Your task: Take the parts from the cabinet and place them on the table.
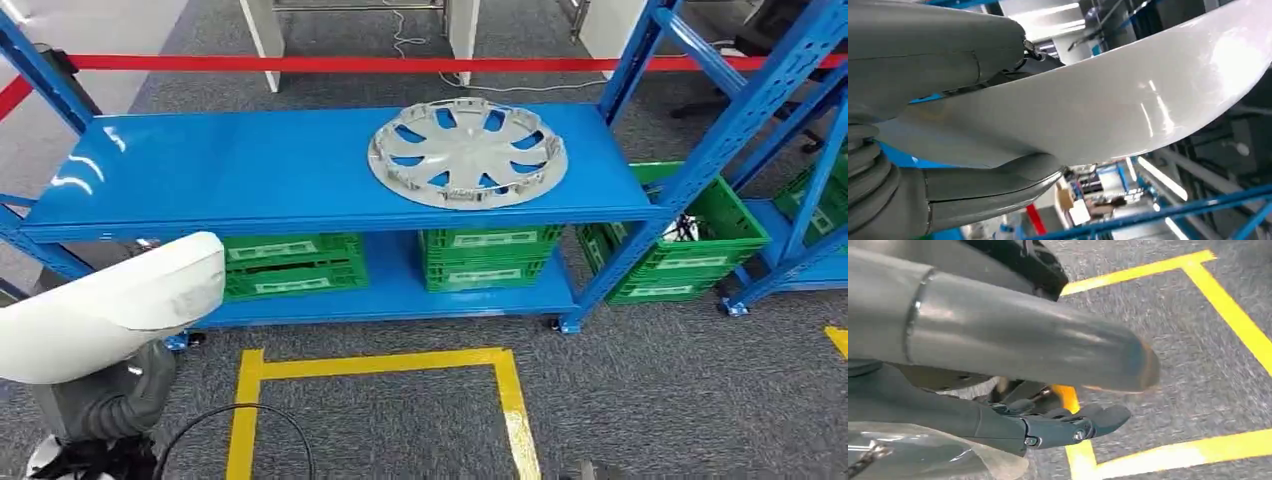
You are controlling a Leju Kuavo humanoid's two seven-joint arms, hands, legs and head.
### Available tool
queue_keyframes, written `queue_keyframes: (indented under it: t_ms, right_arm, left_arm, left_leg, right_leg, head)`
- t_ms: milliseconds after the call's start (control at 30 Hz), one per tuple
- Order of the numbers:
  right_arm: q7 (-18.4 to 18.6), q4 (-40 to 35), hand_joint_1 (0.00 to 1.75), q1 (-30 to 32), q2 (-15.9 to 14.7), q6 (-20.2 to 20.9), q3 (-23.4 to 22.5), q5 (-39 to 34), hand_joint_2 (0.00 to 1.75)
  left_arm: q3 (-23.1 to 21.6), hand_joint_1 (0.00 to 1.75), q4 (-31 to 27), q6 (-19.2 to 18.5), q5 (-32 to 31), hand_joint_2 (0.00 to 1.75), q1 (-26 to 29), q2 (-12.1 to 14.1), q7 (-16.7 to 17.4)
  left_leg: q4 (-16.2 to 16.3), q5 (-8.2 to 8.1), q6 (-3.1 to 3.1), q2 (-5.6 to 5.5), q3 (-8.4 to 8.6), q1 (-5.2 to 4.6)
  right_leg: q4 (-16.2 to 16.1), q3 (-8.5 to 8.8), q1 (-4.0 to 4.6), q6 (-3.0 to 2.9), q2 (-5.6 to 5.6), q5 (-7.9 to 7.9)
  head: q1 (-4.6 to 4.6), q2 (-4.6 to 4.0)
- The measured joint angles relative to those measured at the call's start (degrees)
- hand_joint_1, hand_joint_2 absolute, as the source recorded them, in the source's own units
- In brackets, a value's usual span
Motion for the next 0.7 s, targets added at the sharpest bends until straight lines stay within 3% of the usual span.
queue_keyframes:
  t_ms: [33, 67, 100, 167, 200, 233, 267, 300, 333, 367, 400, 433, 467, 533, 567, 600, 700]
  right_arm:
    - [0.0, 0.0, 0.0, -0.1, -0.1, 0.1, -0.2, -0.1, 0.0]
    - [-0.1, -0.1, 0.0, -0.2, -0.2, 0.0, -0.3, -0.1, 0.0]
    - [-0.1, -0.1, 0.0, -0.3, -0.2, 0.0, -0.4, -0.2, 0.0]
    - [0.3, -0.1, 0.0, -0.3, -0.3, 0.0, -0.7, 0.0, 0.0]
    - [0.7, -0.1, 0.0, -0.1, -0.3, 0.0, -0.8, 0.3, 0.0]
    - [0.8, -0.1, 0.0, 0.0, -0.3, 0.0, -0.8, 0.7, 0.0]
    - [1.1, -0.1, 0.0, 0.0, -0.3, 0.0, -0.8, 1.1, 0.0]
    - [1.2, -0.1, 0.0, 0.1, -0.3, 0.0, -0.8, 1.4, 0.0]
    - [1.2, -0.1, 0.0, 0.1, -0.3, 0.0, -0.8, 1.5, 0.0]
    - [1.2, -0.1, 0.0, 0.1, -0.3, 0.0, -0.8, 1.6, 0.0]
    - [1.2, -0.1, 0.0, 0.1, -0.3, 0.0, -0.8, 1.6, 0.0]
    - [1.3, -0.1, 0.0, 0.1, -0.3, 0.0, -0.8, 1.6, 0.0]
    - [1.3, -0.1, 0.0, 0.1, -0.3, 0.0, -0.8, 1.6, 0.0]
    - [1.3, -0.1, 0.0, 0.1, -0.3, 0.0, -0.8, 1.6, 0.0]
    - [1.3, -0.1, 0.0, 0.2, -0.3, 0.0, -0.8, 1.7, 0.0]
    - [1.3, -0.1, 0.0, 0.1, -0.3, 0.1, -0.8, 1.9, 0.0]
    - [1.3, -0.1, 0.0, 0.2, -0.3, 0.5, -0.7, 2.9, 0.0]
  left_arm:
    - [0.0, 1.75, 0.0, 0.0, 0.0, 1.75, 0.0, 0.0, 0.0]
    - [0.0, 1.75, -0.1, -0.2, -0.1, 1.75, 0.0, 0.1, 0.0]
    - [-0.1, 1.75, -0.2, -0.4, -0.3, 1.75, 0.0, 0.2, 0.0]
    - [-0.2, 1.75, -0.2, -0.6, -0.7, 1.75, 0.0, 0.5, 0.0]
    - [-0.2, 1.75, -0.2, -0.6, -0.8, 1.75, 0.1, 0.6, 0.0]
    - [-0.2, 1.75, -0.2, -0.5, -0.7, 1.75, 0.2, 0.7, 0.0]
    - [-0.2, 1.75, -0.2, -0.5, -0.5, 1.75, 0.2, 0.8, 0.0]
    - [-0.2, 1.75, -0.2, -0.4, -0.4, 1.75, 0.2, 0.8, 0.0]
    - [-0.2, 1.75, -0.2, -0.3, -0.4, 1.75, 0.2, 0.8, 0.0]
    - [-0.2, 1.75, -0.2, -0.3, -0.4, 1.75, 0.3, 0.8, 0.0]
    - [-0.2, 1.75, -0.2, -0.3, -0.4, 1.75, 0.3, 0.8, 0.0]
    - [-0.2, 1.75, -0.2, -0.3, -0.4, 1.75, 0.3, 0.8, 0.0]
    - [-0.2, 1.75, -0.2, -0.3, -0.4, 1.75, 0.3, 0.8, 0.0]
    - [-0.2, 1.75, -0.2, -0.3, -0.4, 1.75, 0.3, 0.8, 0.0]
    - [-0.2, 1.75, -0.2, -0.3, -0.3, 1.75, 0.2, 0.8, 0.0]
    - [-0.2, 1.75, -0.2, -0.3, 0.0, 1.75, 0.3, 0.7, 0.0]
    - [0.0, 1.75, -0.2, -1.0, 0.9, 1.75, 0.3, 0.6, 0.0]
  left_leg:
    - [0.3, 0.52, -0.17, 0.0, -0.42, -0.04]
    - [0.6, 0.92, -0.44, -0.01, -0.88, -0.32]
    - [0.8, 1.49, -0.71, 0.14, -1.26, -0.37]
    - [0.6, 2.87, -1.18, 0.37, -1.93, -0.07]
    - [0.5, 3.48, -1.49, 0.35, -2.17, -0.24]
    - [0.9, 2.32, -1.86, 0.04, -2.53, 0.0]
    - [2.4, -0.47, -2.24, -0.17, -2.96, 0.07]
    - [5.8, -4.2, -2.62, -0.21, -3.47, 0.3]
    - [10.3, -7.57, -2.98, -0.22, -4.29, 0.47]
    - [14.7, -9.82, -3.28, -0.23, -4.96, 0.61]
    - [17.5, -10.26, -3.5, -0.23, -5.03, 0.8]
    - [17.9, -9.07, -3.64, -0.23, -4.31, 1.01]
    - [16.2, -6.92, -3.71, -0.23, -2.56, 1.19]
    - [7.2, -3.47, -3.61, -0.3, 3.38, 1.45]
    - [3.4, -4.92, -3.5, -0.49, 5.48, 1.42]
    - [1.2, -5.39, -3.26, -0.64, 6.54, 1.06]
    - [0.7, -5.22, -2.66, -0.64, 5.94, 0.76]
  right_leg:
    - [-5.1, 3.84, 0.13, -0.38, -0.02, 0.11]
    - [-10.4, 7.87, 0.44, -0.72, -0.07, -1.65]
    - [-14.9, 10.44, 0.4, -0.95, -0.12, -2.9]
    - [-15.2, 9.25, 0.8, -1.21, 0.11, -3.05]
    - [-15.5, 8.64, 0.65, -1.72, 0.09, -2.36]
    - [-15.6, 8.24, 0.29, -2.1, -0.24, -1.77]
    - [-15.5, 7.94, 0.31, -2.51, -0.25, -1.27]
    - [-15.4, 6.94, 0.33, -2.98, -0.37, -0.76]
    - [-15.1, 6.82, 0.35, -3.05, -0.41, -0.25]
    - [-14.7, 5.91, 0.35, -3.01, -0.42, 0.25]
    - [-14.3, 4.87, 0.35, -2.97, -0.44, 0.75]
    - [-13.8, 3.77, 0.34, -2.89, -0.46, 1.08]
    - [-13.2, 2.69, 0.32, -2.79, -0.46, 1.41]
    - [-12.3, 1.1, 0.24, -2.41, -0.36, 1.85]
    - [-12.1, 0.51, 0.29, -2.13, -0.37, 2.05]
    - [-12.0, 0.06, 0.41, -1.83, -0.37, 2.23]
    - [-12.2, -0.25, 0.14, -0.6, -0.53, 3.45]
  head:
    - [-0.02, 0.0]
    - [0.02, 0.0]
    - [-0.11, 0.0]
    - [-0.02, 0.0]
    - [-0.07, 0.0]
    - [0.02, 0.0]
    - [-0.28, 0.0]
    - [-0.44, 0.0]
    - [-0.39, 0.0]
    - [-0.5, 0.0]
    - [-0.48, 0.0]
    - [-0.52, 0.0]
    - [-0.5, 0.0]
    - [-0.5, 0.0]
    - [-0.5, 0.0]
    - [-0.39, 0.0]
    - [-0.46, 0.0]
